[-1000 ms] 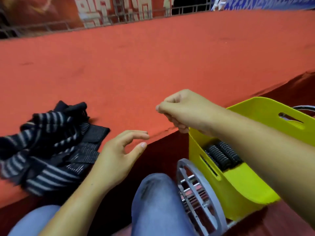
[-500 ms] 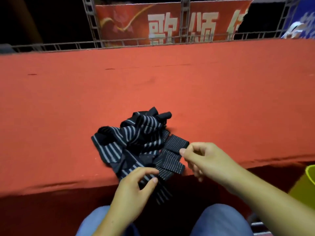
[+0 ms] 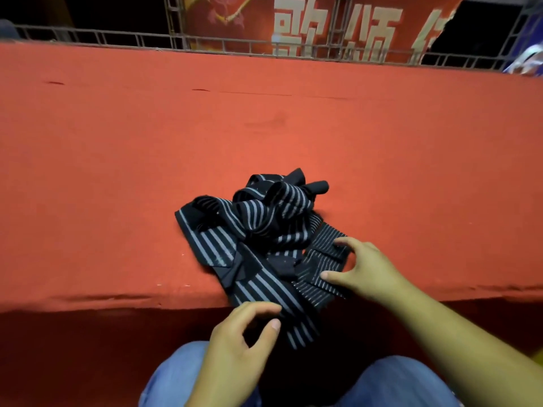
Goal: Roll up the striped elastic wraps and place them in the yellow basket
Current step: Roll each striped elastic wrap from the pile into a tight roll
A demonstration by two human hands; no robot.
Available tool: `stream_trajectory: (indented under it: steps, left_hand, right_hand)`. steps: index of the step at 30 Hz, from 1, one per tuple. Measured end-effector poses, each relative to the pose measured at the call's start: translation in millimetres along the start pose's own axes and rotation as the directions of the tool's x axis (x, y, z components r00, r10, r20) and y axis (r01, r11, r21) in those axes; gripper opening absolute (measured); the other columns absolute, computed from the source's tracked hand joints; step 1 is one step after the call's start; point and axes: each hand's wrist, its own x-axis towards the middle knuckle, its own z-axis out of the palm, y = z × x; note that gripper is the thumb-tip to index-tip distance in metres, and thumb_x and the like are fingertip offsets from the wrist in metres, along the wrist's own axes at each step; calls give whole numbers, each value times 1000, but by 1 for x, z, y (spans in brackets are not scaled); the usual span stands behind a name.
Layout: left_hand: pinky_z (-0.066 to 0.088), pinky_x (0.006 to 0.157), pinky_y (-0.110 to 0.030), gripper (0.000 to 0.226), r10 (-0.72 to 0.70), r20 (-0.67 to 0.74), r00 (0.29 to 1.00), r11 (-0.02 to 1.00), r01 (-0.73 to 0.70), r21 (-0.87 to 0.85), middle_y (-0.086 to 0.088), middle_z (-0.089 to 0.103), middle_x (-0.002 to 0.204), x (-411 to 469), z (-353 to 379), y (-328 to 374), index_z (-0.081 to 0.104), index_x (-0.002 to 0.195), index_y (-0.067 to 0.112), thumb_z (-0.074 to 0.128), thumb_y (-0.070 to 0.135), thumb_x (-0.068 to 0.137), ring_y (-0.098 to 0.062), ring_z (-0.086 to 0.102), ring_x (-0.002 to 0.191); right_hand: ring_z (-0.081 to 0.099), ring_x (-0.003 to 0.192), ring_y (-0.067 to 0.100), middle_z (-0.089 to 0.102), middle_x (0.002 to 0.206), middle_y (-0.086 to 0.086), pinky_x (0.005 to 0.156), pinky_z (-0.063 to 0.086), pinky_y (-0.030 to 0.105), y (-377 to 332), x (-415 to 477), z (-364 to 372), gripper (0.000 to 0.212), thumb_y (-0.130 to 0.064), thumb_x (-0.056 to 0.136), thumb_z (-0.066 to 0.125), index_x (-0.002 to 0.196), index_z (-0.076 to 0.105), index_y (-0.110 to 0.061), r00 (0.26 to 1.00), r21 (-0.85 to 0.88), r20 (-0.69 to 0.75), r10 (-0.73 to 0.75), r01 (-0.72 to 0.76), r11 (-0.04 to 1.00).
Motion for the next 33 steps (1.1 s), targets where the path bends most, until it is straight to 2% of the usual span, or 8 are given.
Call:
stream_trajectory:
  steps: [4,9,13,17,21,27,30,33]
  left_hand:
    - [43,89,-5,26,-1,20,1000,999,2,-40,23,75,100,-2,5,10,77,94,37,78,12,89,4,68,105]
    - [52,86,-15,21,-107,86,991,970,123,-211,14,79,97,1,5,14,78,98,31,73,11,94,-3,73,100]
    - [52,79,-15,26,-168,135,977,950,197,-242,8,79,97,0,7,18,77,99,37,72,12,95,-8,73,97]
    - [57,85,-33,33,-180,156,971,933,219,-287,1,79,97,3,7,21,76,104,40,71,9,96,-23,72,96]
    - [57,80,-23,27,-200,102,975,935,221,-279,4,78,101,16,11,28,74,110,29,69,7,95,-22,73,94]
    - [46,85,-9,57,20,206,978,975,-65,213,17,53,111,65,33,37,58,136,37,68,7,88,5,56,104]
    - [38,76,-3,33,17,153,988,930,-72,360,12,50,93,84,36,38,71,113,38,72,17,87,2,54,89]
    - [40,72,-9,21,61,94,994,955,-86,285,8,52,83,85,34,25,78,90,41,80,21,85,-6,56,81]
  right_hand:
    - [64,101,12,66,106,-12,94,50,33,-3,2,15,22,-39,80,86,85,65,-43,996,46,-84,-34,38,998]
    - [57,59,-5,70,71,-21,61,42,12,0,-16,30,22,-14,88,81,80,73,-33,963,339,-270,8,87,937]
    - [71,71,8,78,84,1,61,55,17,-13,-35,28,18,2,96,66,101,73,-15,965,889,-164,203,55,454]
    - [66,64,10,74,79,1,57,54,26,-1,-47,32,28,5,99,54,101,71,-17,978,899,-88,188,-3,438]
    - [60,60,16,71,76,4,51,49,28,11,-47,23,33,7,99,48,98,69,-18,982,923,-38,183,-35,383]
    - [59,65,26,72,77,9,58,48,35,2,-49,34,46,4,99,40,99,76,-26,993,903,58,103,-96,419]
    - [53,61,25,66,72,9,53,45,33,7,-48,26,47,3,99,38,91,75,-25,991,914,52,121,-96,395]
    - [56,53,21,65,66,8,44,49,29,12,-46,18,45,5,98,38,85,73,-20,990,938,32,141,-79,337]
